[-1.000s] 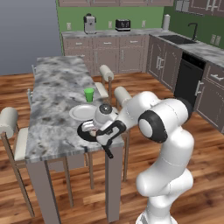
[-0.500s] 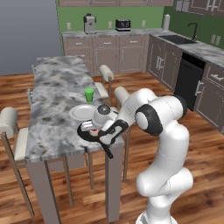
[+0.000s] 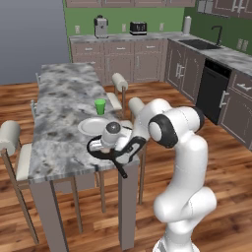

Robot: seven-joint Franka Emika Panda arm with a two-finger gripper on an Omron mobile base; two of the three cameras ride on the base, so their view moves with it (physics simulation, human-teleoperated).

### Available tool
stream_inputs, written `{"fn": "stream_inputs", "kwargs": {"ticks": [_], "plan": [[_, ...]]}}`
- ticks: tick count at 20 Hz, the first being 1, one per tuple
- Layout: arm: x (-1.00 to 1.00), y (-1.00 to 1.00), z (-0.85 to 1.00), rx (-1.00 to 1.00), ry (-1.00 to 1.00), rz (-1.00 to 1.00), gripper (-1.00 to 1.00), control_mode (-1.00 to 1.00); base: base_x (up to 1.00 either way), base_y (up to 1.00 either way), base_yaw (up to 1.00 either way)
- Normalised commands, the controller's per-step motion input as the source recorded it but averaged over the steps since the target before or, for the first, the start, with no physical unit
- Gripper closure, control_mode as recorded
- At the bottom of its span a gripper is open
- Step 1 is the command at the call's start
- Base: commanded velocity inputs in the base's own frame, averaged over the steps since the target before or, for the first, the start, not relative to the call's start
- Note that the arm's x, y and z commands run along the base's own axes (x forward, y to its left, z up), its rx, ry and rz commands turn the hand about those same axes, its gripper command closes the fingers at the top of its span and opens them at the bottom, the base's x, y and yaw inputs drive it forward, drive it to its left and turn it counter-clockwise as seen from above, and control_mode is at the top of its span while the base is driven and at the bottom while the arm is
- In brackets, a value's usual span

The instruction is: Pick up the pan with the steak in it and place it on the dining table. Then place the steak on the plate.

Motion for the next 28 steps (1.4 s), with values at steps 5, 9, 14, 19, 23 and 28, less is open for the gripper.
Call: {"fn": "stream_inputs", "kwargs": {"ticks": [5,9,14,19,23,28], "plan": [[0.08,0.05,-0.16,0.00,-0.01,-0.02,-1.00,-1.00,0.00,0.00,0.00],[0.00,0.00,0.00,0.00,0.00,0.00,1.00,-1.00,0.00,0.00,0.00],[0.03,0.00,0.19,0.01,-0.01,-0.03,1.00,-1.00,0.00,0.00,0.00],[0.00,0.00,0.70,0.05,-0.06,-0.02,1.00,-1.00,0.00,0.00,0.00],[0.00,0.00,0.80,0.06,-0.08,-0.01,1.00,-1.00,0.00,0.00,0.00],[0.16,0.00,0.61,0.05,-0.07,0.00,1.00,-1.00,0.00,0.00,0.00]]}}
